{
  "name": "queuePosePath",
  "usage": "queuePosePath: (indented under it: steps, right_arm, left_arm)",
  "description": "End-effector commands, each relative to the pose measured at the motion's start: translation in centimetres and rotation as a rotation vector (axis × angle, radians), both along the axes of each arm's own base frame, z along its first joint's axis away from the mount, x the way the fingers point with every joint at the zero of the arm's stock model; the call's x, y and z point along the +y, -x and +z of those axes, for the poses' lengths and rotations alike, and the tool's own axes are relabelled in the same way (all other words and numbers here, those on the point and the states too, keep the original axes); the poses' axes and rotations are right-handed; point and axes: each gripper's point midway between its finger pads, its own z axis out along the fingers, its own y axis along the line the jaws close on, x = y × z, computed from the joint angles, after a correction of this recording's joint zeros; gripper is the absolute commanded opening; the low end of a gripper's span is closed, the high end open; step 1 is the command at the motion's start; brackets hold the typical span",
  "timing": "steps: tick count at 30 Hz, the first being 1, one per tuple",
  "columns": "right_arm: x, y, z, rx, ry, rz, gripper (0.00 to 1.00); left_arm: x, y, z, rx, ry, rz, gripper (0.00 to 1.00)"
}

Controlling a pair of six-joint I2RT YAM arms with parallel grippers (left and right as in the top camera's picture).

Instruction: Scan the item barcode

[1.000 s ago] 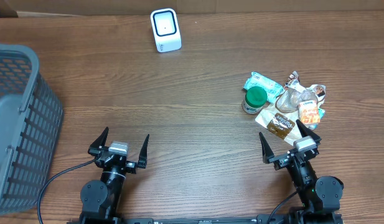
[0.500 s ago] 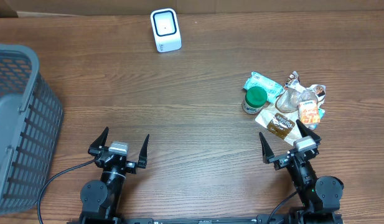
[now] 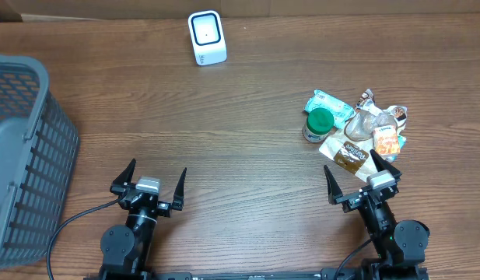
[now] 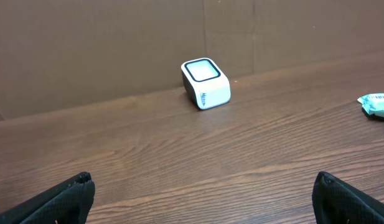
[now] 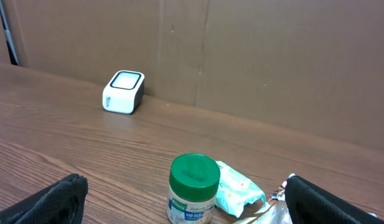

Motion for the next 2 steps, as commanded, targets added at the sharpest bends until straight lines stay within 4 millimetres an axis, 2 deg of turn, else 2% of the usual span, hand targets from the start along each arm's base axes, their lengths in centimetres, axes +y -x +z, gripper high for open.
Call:
queuePosePath:
  steps: [1, 2]
  right_arm:
    - [-0.32, -0.09, -0.12, -0.005, -0.004, -0.016, 1.00]
    - [-0.32, -0.09, -0.12, -0.005, -0.004, -0.016, 1.00]
  left_arm:
    - [0.14, 0.01, 0.02, -0.011, -0.018, 0.007, 0.99]
    - [0.14, 0.01, 0.02, -0.011, -0.018, 0.007, 0.99]
